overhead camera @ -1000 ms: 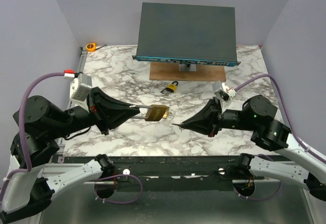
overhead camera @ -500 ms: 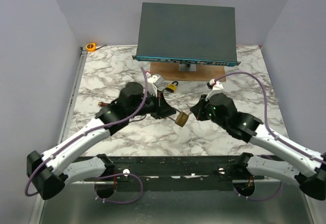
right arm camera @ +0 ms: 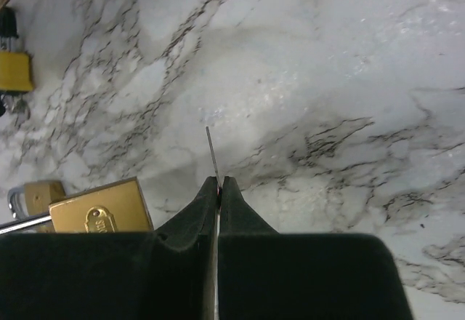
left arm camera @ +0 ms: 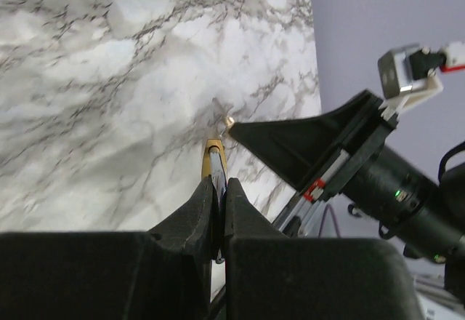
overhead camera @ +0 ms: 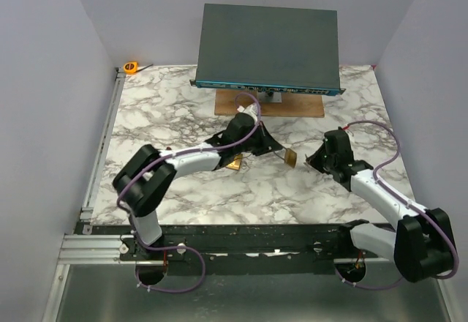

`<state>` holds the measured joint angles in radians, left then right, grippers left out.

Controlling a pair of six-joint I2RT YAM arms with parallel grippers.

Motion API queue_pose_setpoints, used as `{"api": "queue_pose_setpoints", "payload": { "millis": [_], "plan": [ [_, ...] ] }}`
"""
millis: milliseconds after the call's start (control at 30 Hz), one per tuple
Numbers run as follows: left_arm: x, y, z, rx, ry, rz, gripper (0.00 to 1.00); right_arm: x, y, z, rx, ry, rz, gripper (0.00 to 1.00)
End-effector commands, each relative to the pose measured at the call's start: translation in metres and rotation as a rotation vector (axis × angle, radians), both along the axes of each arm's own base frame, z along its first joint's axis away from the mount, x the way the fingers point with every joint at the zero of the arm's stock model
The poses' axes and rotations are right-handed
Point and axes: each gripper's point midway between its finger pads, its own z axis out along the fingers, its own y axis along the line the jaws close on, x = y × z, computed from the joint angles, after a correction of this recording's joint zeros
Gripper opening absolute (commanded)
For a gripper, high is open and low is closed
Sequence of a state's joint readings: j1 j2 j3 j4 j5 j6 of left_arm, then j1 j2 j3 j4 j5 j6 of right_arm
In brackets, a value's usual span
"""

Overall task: Lock with the key
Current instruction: Place the lock at the center of the board.

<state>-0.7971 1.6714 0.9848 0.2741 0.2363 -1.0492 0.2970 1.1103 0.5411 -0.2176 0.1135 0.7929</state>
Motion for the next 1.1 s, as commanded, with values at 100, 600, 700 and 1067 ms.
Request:
{"api": "queue_pose_setpoints", "payload": {
  "millis": [100, 600, 700, 1067],
  "plan": [
    [0.019, -0.077, 0.010, -0.170, 0.068, -0.084, 0.00, 0.013, -0.029, -0.029, -0.040, 0.058, -0.091, 0.07],
    [0.013, -0.079, -0.040, -0.041, 0.131, -0.132, 0.60, 0.022, -0.035, 0.014, -0.092, 0.016, -0.060, 0.70],
    [0.015, -0.066, -0.036, 0.040, 0.087, -0.113, 0.68, 0.021, -0.031, 0.022, -0.078, 0.000, -0.038, 0.71],
    [0.010, 0.012, -0.026, 0.405, -0.061, -0.015, 0.77, 0.024, -0.012, 0.046, -0.035, -0.038, 0.078, 0.80]
  ]
}}
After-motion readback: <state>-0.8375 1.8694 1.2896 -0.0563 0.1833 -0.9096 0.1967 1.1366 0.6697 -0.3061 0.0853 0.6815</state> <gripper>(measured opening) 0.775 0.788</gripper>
